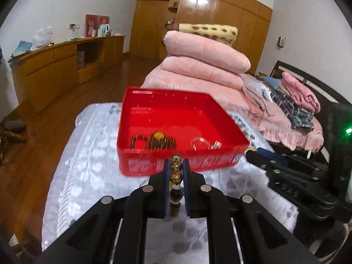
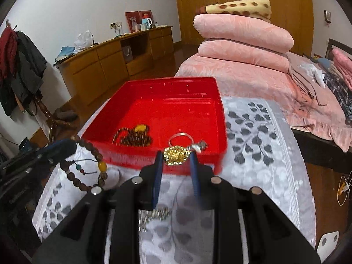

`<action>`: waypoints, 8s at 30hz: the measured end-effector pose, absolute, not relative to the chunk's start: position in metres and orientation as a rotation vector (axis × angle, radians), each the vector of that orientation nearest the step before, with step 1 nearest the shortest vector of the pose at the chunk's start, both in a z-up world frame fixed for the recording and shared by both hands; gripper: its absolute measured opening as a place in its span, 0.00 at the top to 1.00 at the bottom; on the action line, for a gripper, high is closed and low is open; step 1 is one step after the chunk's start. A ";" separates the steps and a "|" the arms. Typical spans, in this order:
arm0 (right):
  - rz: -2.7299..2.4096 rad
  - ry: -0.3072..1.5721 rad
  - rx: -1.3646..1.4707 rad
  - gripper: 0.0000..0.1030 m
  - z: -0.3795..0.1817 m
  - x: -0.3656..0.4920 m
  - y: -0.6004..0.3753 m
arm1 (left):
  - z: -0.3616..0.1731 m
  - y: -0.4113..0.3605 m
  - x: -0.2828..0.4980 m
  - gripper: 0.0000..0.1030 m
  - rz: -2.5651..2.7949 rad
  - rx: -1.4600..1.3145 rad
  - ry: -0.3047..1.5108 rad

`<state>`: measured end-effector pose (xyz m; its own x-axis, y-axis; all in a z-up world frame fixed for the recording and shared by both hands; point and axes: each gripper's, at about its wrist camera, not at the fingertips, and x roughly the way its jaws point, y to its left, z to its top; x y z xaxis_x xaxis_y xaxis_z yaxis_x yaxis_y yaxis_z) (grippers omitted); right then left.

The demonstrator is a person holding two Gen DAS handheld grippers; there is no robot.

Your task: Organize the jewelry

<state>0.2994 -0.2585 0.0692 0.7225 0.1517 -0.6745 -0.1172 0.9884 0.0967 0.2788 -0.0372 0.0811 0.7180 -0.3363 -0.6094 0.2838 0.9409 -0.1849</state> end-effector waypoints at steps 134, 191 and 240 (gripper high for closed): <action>0.109 0.915 0.068 0.85 -0.017 0.273 -0.248 | -0.004 -0.044 0.302 0.53 -0.196 -0.038 0.876; 0.152 0.660 0.012 0.86 0.110 0.304 -0.258 | 0.108 -0.045 0.312 0.53 -0.247 -0.056 0.606; 0.027 0.608 0.041 0.21 0.082 0.311 -0.293 | 0.082 -0.039 0.354 0.15 -0.159 -0.049 0.657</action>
